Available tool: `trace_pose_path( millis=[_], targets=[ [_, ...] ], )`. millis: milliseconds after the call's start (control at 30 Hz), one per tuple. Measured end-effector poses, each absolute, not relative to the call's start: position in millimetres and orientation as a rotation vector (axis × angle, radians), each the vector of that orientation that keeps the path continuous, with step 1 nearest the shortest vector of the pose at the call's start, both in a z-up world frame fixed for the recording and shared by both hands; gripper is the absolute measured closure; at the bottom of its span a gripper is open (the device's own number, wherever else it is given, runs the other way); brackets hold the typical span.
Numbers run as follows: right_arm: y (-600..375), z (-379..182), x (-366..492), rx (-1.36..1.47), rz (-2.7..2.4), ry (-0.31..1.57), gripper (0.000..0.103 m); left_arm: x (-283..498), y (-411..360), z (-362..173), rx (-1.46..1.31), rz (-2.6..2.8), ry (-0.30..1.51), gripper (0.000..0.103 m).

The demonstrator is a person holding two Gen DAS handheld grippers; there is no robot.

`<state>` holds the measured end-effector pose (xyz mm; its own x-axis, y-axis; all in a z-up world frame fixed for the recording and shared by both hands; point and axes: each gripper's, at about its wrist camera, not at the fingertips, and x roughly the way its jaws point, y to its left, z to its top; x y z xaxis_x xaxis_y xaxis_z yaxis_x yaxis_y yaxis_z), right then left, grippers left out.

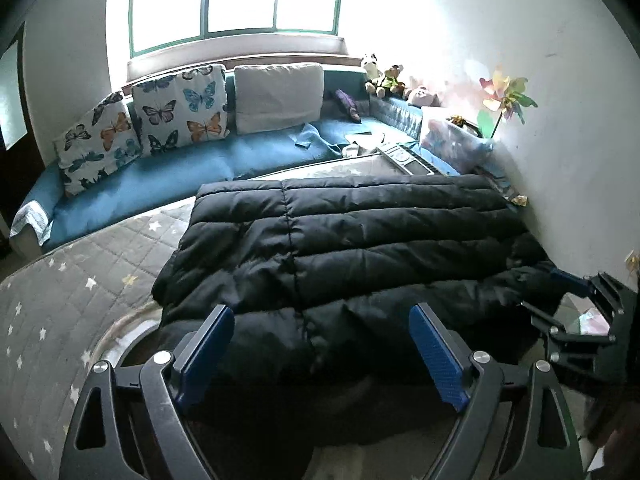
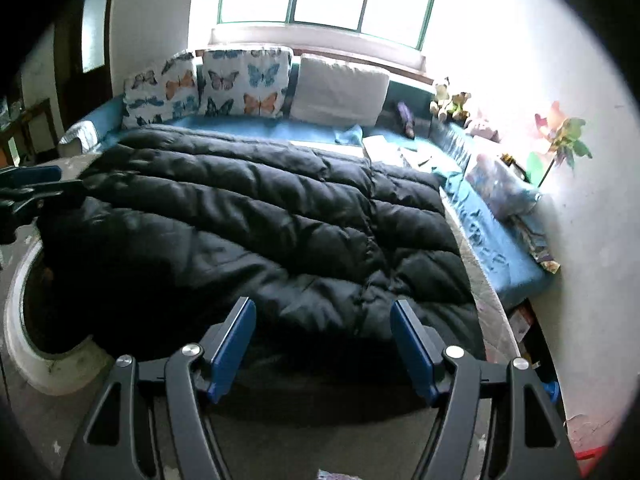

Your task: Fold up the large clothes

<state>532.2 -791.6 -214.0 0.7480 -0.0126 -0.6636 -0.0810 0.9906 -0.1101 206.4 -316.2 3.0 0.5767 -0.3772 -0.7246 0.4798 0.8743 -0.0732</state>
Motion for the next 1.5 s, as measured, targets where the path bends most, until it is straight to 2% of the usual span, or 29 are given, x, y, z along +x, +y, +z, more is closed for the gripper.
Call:
trace_pose_path(
  millis=[633, 867, 1500],
  targets=[
    [-773, -215, 456, -0.018, 0.023, 0.645, 0.026, 108, -276, 26, 0.113, -0.462, 0.803, 0.005],
    [-757, -219, 435, -0.057, -0.003, 0.629, 0.026, 79, -266, 26, 0.147, -0.429, 0.775, 0.005],
    [-749, -214, 414, -0.004, -0.011, 0.617, 0.026, 54, -255, 25, 0.133, -0.434, 0.781, 0.005]
  ],
)
